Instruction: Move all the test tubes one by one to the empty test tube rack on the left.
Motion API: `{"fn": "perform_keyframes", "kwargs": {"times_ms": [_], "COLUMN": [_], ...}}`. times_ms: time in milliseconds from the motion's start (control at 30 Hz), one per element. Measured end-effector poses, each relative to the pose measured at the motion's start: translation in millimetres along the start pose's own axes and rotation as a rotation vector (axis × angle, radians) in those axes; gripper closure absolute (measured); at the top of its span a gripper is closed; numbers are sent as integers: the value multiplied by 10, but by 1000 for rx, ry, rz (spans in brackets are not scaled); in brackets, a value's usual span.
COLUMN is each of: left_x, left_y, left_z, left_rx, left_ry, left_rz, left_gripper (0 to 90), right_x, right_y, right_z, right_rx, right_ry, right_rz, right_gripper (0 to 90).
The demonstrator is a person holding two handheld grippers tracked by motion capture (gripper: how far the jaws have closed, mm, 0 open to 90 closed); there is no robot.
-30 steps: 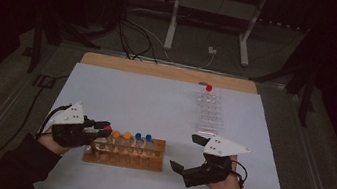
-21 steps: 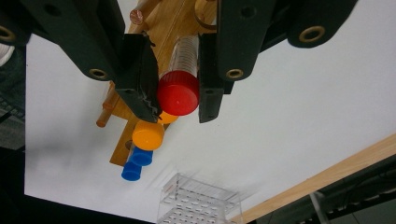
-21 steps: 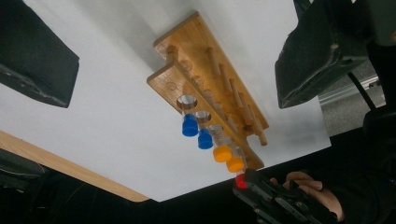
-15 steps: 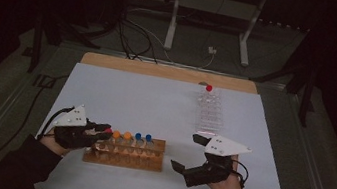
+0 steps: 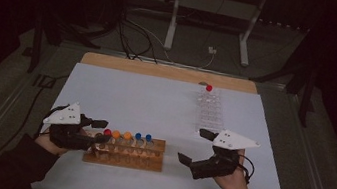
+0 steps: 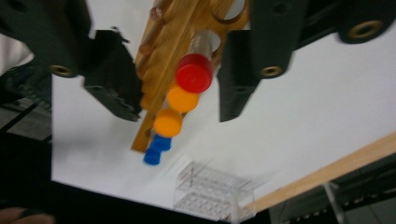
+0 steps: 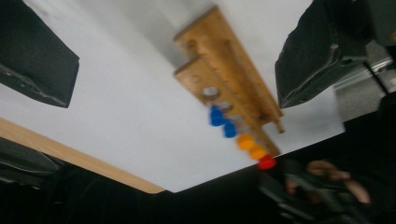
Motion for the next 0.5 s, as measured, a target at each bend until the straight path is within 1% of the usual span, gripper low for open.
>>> {"fn": "perform_keyframes", "kwargs": {"times_ms": [33,67,100,133,167,200,233,267,300,367,400,433,467,500], "left_x": [-5,-8,-7,-12,-11,-11,-20,-24,-37,-53,-61,-66,-70,-67], "left_y": [14,32,41,56,61,64,64,67,65,59,60,63,71,83], "left_z": [11,32,43,63,74,86,98,107,121,138,151,166,180,197], "left_rx": [-6,-16,-18,-27,-30,-26,-26,-24,-27,-24,-32,-41,-52,-67], "left_ry": [-2,-1,3,4,6,7,13,13,16,23,26,31,34,35], "left_rz": [0,13,20,27,42,52,51,56,56,50,50,48,42,50], "left_gripper": [445,389,342,305,262,231,190,166,162,89,76,52,28,26], "right_x": [-51,-95,-176,-226,-322,-383,-466,-553,-640,-820,-906,-978,-1057,-1139], "right_y": [-1,-4,-5,-4,-2,-2,-5,-11,-19,-56,-79,-103,-130,-154], "right_z": [7,14,27,38,58,68,77,82,84,73,65,55,43,31], "right_rx": [-2,-4,-5,-8,-21,-26,-28,-29,-29,-27,-24,-20,-17,-14], "right_ry": [-2,-6,-13,-23,-36,-44,-52,-59,-68,-77,-81,-86,-87,-97], "right_rz": [-8,-18,-33,-39,-58,-73,-96,-117,-137,-161,-184,-185,-199,-219], "right_gripper": [0,0,0,0,0,0,0,0,0,0,0,0,0,7]}}
Point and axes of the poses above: each handheld gripper's, and its own axes: y roughly backward along the jaws, z roughly out of its top, x roughly to its left, the point moved 7 cm from there along -y, roughly forward along the jaws
